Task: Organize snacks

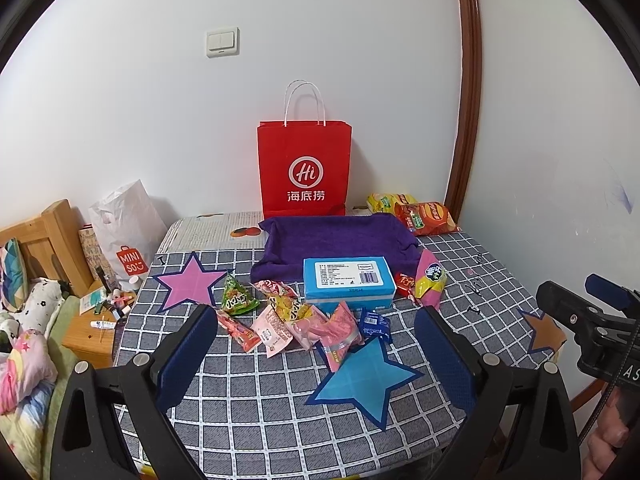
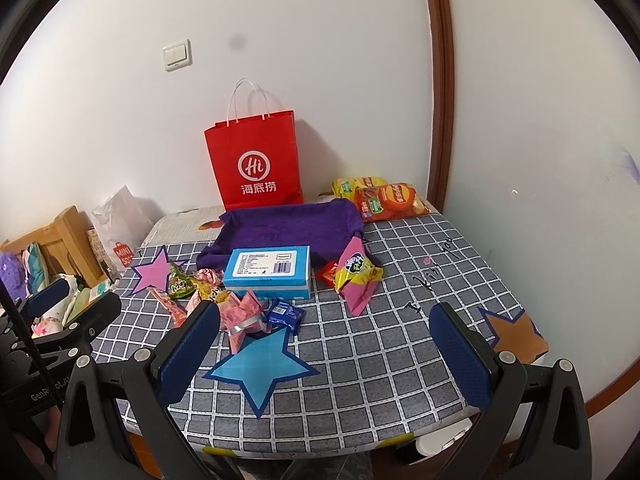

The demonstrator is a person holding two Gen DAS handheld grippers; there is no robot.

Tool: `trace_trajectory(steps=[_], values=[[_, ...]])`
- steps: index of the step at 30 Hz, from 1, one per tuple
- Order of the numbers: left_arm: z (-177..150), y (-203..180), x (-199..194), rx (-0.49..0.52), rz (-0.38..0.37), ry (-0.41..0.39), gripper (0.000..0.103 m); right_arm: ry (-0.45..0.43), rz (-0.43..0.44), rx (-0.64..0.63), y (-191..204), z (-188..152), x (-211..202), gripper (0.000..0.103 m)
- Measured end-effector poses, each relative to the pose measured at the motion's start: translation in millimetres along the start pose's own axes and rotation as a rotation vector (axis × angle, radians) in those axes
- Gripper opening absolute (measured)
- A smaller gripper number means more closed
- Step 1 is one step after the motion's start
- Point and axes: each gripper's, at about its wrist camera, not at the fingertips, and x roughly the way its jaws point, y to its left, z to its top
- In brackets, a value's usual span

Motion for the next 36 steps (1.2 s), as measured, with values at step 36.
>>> trace_trajectory(steps=[36], values=[[0,78,186,-0.137,0.028,0.293,0.093,0.254,-0.059,0.091,-64,6,199,0.099]])
